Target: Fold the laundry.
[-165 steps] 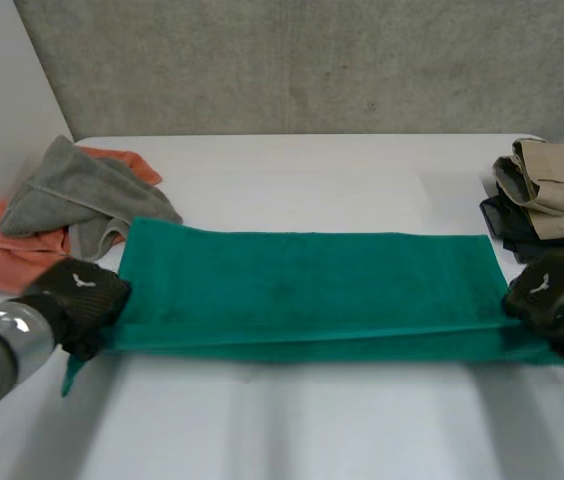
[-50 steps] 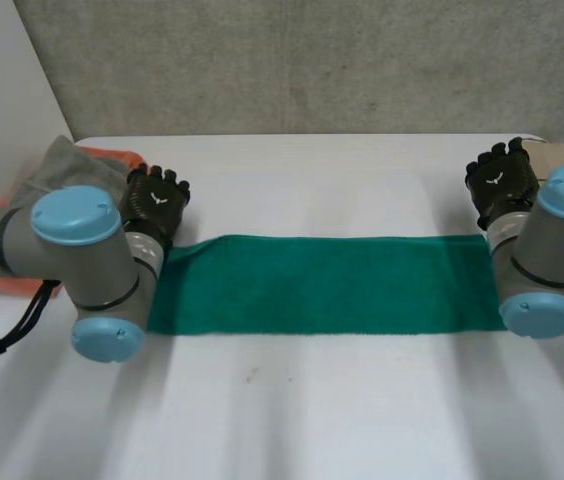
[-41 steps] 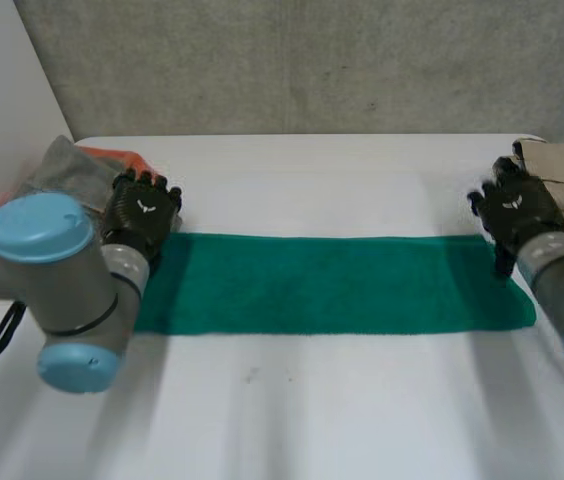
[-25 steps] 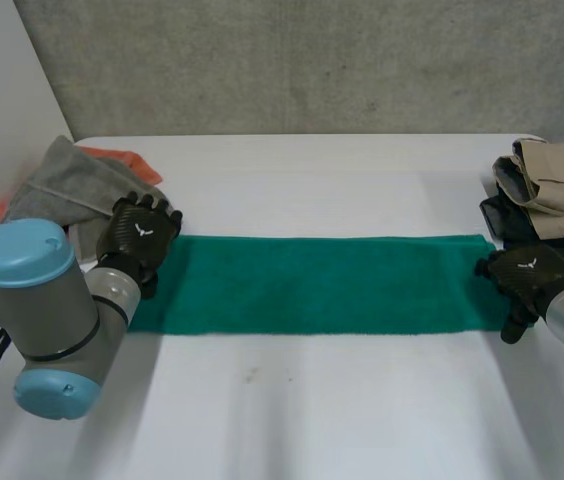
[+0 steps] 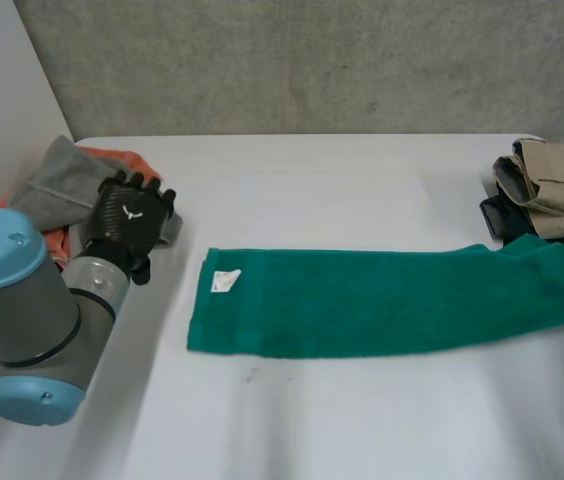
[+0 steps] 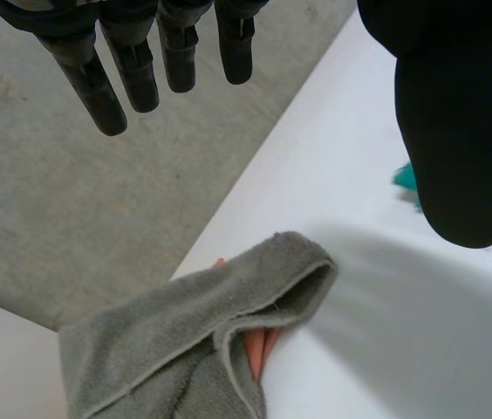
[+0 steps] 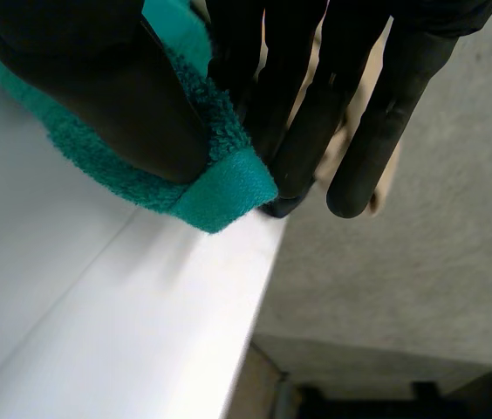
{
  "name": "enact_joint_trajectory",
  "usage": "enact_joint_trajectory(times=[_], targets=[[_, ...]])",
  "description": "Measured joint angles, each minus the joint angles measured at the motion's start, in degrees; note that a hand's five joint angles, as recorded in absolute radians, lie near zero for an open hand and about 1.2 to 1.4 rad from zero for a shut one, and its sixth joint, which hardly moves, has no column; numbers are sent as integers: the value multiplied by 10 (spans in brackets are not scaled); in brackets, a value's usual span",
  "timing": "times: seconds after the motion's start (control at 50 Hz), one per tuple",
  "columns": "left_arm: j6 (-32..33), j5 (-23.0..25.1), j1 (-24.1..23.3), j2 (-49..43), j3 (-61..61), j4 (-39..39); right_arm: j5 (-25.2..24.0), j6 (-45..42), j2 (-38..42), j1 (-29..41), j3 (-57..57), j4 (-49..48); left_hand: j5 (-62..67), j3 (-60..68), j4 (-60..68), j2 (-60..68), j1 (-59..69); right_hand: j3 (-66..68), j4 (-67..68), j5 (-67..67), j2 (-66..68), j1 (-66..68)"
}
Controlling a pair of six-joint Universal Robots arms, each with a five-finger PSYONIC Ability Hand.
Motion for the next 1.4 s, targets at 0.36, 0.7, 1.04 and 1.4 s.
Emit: enact_joint_trajectory(times=[0.36, 0.7, 1.04, 1.4], targets=[[-86, 0, 1, 73, -25, -9, -89, 4, 92, 471, -183, -77, 0, 0, 0, 0, 0, 4, 2, 4, 0, 0], [-89, 6, -50, 33, -7, -5, -117, 72, 132, 527, -153, -64, 0, 0, 0, 0, 0, -560, -569, -543, -550, -496], [-90, 3, -133, -47, 67, -6, -42, 209, 45, 328, -29, 93, 0, 0, 0, 0, 0, -9, -16, -7, 2, 0], [-91, 0, -88, 1, 27, -10, -93, 83, 45, 506, -82, -46, 0, 0, 0, 0, 0, 4, 1, 5, 3, 0]])
